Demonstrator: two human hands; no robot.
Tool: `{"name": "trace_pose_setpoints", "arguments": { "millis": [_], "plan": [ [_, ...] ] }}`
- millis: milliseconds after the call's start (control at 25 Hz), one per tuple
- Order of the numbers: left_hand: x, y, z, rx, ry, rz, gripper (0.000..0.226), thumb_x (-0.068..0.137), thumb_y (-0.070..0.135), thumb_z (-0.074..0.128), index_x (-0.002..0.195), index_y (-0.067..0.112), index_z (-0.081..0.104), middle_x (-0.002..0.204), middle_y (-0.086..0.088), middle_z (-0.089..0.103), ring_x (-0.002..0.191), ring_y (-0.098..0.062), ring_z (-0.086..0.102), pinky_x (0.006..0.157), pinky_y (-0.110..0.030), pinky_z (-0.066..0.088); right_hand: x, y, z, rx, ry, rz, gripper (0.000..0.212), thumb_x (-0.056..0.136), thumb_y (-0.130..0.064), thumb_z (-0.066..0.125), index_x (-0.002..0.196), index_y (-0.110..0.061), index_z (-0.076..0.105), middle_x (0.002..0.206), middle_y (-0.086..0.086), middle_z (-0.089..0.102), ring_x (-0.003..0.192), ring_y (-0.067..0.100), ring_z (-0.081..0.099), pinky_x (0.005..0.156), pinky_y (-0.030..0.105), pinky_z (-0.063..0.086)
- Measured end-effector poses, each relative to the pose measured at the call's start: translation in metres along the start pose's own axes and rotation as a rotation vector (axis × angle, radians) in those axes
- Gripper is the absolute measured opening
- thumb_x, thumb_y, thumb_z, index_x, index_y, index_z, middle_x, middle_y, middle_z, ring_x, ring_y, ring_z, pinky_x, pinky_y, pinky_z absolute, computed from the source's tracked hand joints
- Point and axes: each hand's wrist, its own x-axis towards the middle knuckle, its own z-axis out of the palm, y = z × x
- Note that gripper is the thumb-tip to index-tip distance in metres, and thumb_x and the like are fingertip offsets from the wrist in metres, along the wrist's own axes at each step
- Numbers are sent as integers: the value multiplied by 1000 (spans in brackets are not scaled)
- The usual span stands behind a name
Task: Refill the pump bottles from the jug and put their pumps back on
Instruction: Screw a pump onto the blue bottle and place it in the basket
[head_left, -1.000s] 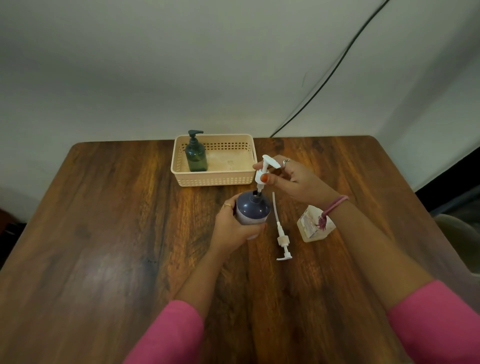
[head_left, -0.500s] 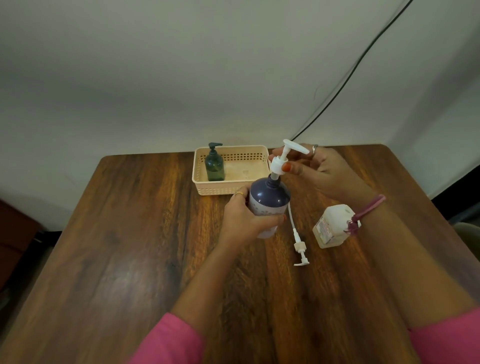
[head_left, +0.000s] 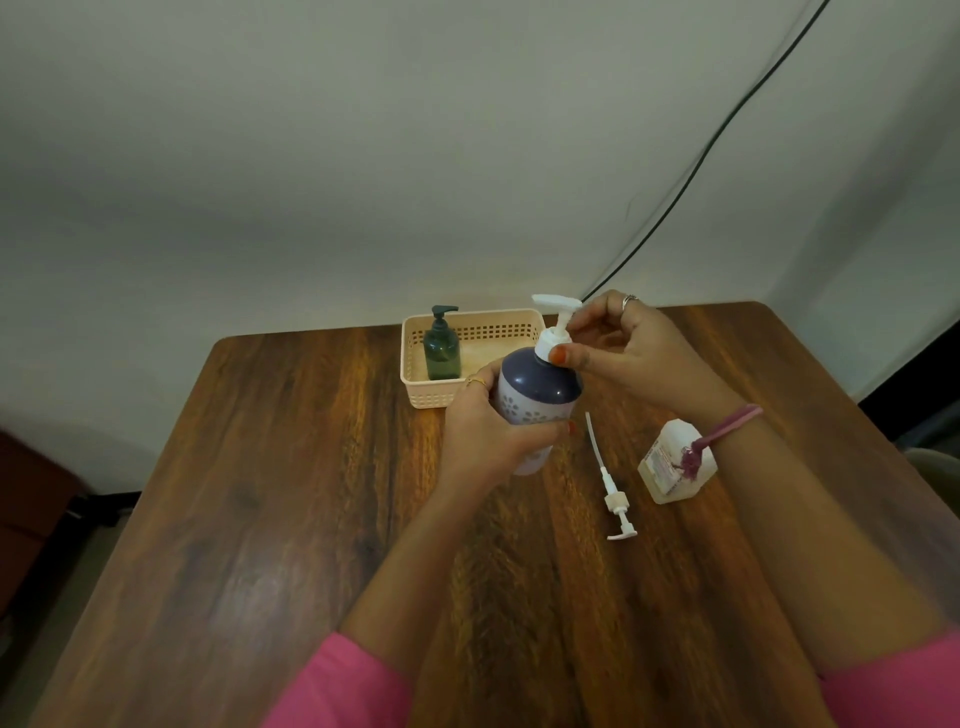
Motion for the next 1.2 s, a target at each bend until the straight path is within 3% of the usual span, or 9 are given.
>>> {"name": "trace_pose_setpoints", "arguments": {
  "millis": [120,280,360,440,600,760,920,1080,1200],
  "plan": [
    [0,3,-6,8,-17,9,76,60,22,88,124,28,48,113,11,60,101,-7,60,78,-23,56,3,-9,-6,145,-223,47,62,72,-36,73,128,-23,53,123,-3,63,115,10,58,97,37,49],
    [0,3,-10,-13,2,13,80,59,22,88,129,24,48,116,8,60,103,-8,60,79,-22,54,4,-13,32,79,116,66,52,58,-38,85,101,-19,62,101,2,69,96,17,65,85,39,55],
    [1,2,-11,-7,-10,11,78,60,23,88,127,25,48,116,9,60,103,-8,60,79,-21,54,5,-9,28,132,20,104,62,60,-42,81,114,-19,59,112,-1,65,106,14,61,92,38,52],
    [2,3,-13,-6,-14,3,78,59,23,88,125,28,47,115,10,59,102,-8,59,77,-20,53,3,-13,21,347,-107,102,56,75,-24,73,127,-17,54,123,-1,62,115,12,58,95,31,50],
    [4,0,-12,-7,12,0,80,59,24,88,128,26,47,116,10,58,105,-7,59,79,-20,54,9,-15,43,332,98,80,43,67,-17,83,106,-13,64,99,1,68,97,15,65,76,22,54],
    [6,-4,-15,-13,21,-5,77,59,22,88,124,27,47,112,13,59,101,-5,59,75,-17,52,10,-8,26,352,-153,129,66,70,-27,76,131,-19,53,128,-3,60,120,12,54,96,31,48],
    [5,-4,-14,9,21,5,79,59,21,88,127,24,47,117,9,58,104,-6,58,80,-18,52,12,-11,34,278,38,105,56,59,-25,84,110,-16,64,106,4,68,102,20,65,86,33,55],
    [4,-4,-11,-1,-4,-12,76,60,20,88,120,32,45,109,16,57,97,2,57,71,-9,50,11,-4,23,385,-224,104,53,75,-19,75,125,-20,57,123,0,63,116,15,58,93,29,50],
    [5,-4,-6,5,-17,-14,75,57,23,89,120,29,49,112,10,59,100,-4,59,78,-19,54,11,-5,36,379,-11,101,24,70,-17,78,92,-15,68,88,-8,72,91,6,67,73,20,52]
  ]
}}
